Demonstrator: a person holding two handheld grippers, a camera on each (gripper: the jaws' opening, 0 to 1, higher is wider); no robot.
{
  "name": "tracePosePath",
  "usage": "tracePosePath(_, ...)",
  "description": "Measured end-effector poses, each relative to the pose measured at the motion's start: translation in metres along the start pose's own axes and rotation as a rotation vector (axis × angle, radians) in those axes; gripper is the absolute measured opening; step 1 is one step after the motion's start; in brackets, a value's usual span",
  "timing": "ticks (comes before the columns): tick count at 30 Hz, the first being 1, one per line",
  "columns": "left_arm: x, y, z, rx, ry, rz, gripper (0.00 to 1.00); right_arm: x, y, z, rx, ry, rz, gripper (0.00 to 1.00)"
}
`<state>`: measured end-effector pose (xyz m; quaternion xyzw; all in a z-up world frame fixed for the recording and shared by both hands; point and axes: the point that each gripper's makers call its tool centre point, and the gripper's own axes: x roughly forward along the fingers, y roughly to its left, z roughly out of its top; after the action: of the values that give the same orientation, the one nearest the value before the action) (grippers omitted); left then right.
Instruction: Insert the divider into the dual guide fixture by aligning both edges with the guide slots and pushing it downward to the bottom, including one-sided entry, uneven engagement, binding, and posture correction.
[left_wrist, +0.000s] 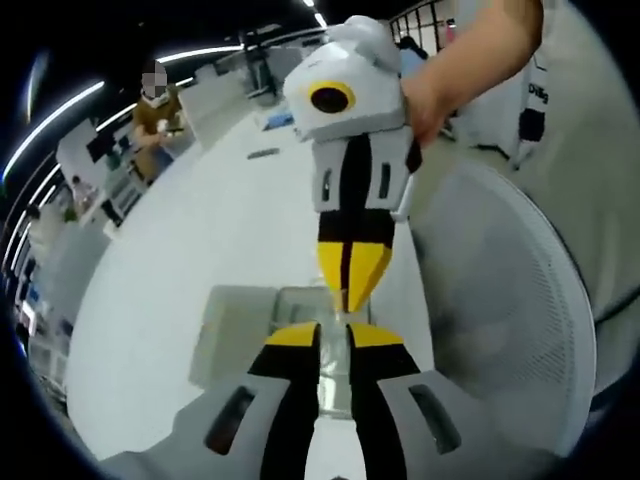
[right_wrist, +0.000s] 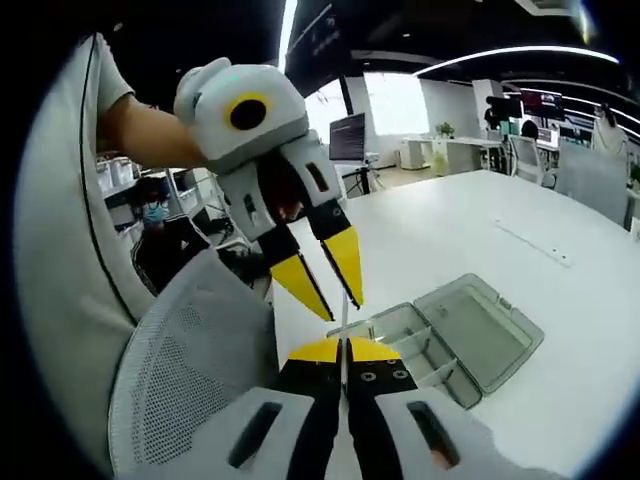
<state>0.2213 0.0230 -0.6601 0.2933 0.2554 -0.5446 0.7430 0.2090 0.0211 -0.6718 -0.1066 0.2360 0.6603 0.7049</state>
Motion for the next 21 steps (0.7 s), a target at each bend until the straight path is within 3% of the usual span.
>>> tracePosePath(9, 0.001, -0.007, -0.002, -0.004, 0.021, -0.046, 0.03, 0.001, 0.005, -0.002, -0.133, 0.016, 0.018, 0.00)
tracePosePath(21, 0.001, -0.015, -0.005, -0.031, 0.041, -0.103, 0.00, 0.003, 0.009, -0.003, -0.174, 0.031, 0.035, 0.00)
